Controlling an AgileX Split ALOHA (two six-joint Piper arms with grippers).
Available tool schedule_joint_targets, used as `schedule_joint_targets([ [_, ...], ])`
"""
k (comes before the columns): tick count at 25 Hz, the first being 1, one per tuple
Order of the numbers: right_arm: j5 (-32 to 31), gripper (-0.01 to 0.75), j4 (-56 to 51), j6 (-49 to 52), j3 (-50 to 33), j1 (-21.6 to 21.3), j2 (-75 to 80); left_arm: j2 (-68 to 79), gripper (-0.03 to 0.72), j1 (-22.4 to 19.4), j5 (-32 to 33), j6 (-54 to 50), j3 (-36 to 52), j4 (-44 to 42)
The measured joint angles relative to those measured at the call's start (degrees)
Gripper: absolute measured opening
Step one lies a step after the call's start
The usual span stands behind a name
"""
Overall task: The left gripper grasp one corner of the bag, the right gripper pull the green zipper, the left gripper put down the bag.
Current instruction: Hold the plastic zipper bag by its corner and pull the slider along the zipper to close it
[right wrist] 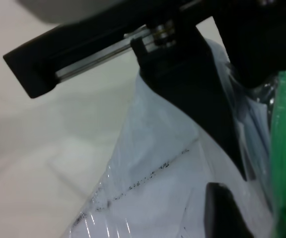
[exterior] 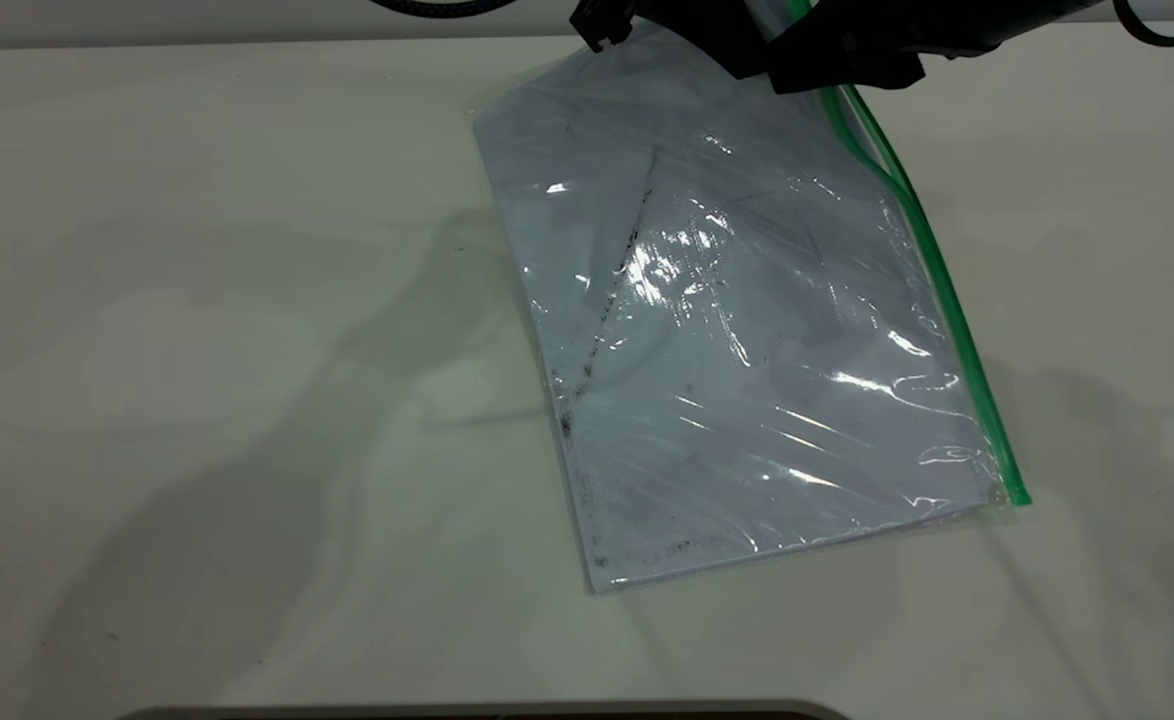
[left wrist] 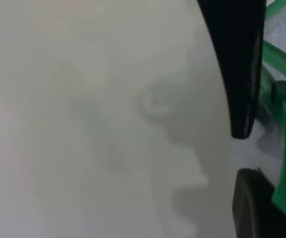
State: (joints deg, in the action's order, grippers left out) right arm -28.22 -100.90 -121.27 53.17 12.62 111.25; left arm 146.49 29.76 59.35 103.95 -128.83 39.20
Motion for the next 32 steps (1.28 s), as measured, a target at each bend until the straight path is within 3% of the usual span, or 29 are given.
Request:
schedule_joint_targets([
  [5,0.2,0.202,-0.1,0.0,0.0,0.0,0.0,0.0,0.053,0.0,0.5,0.2,0.0,0.0],
  [9,0.2,0.137,-0.2,0.0,0.0,0.0,0.0,0.0,0.053,0.0,0.7,0.2,0.0,0.0],
  [22,0.5,0.037,-0.1,0.0,0.2,-0.1,0.0,-0.7,0.053,-0.1,0.7,-1.3,0.0,-0.3],
  [32,0.1,0.033,-0.3,0.0,0.4,-0.1,-0.1,-1.5,0.053,-0.1,0.8,-2.2,0.0,-1.3],
])
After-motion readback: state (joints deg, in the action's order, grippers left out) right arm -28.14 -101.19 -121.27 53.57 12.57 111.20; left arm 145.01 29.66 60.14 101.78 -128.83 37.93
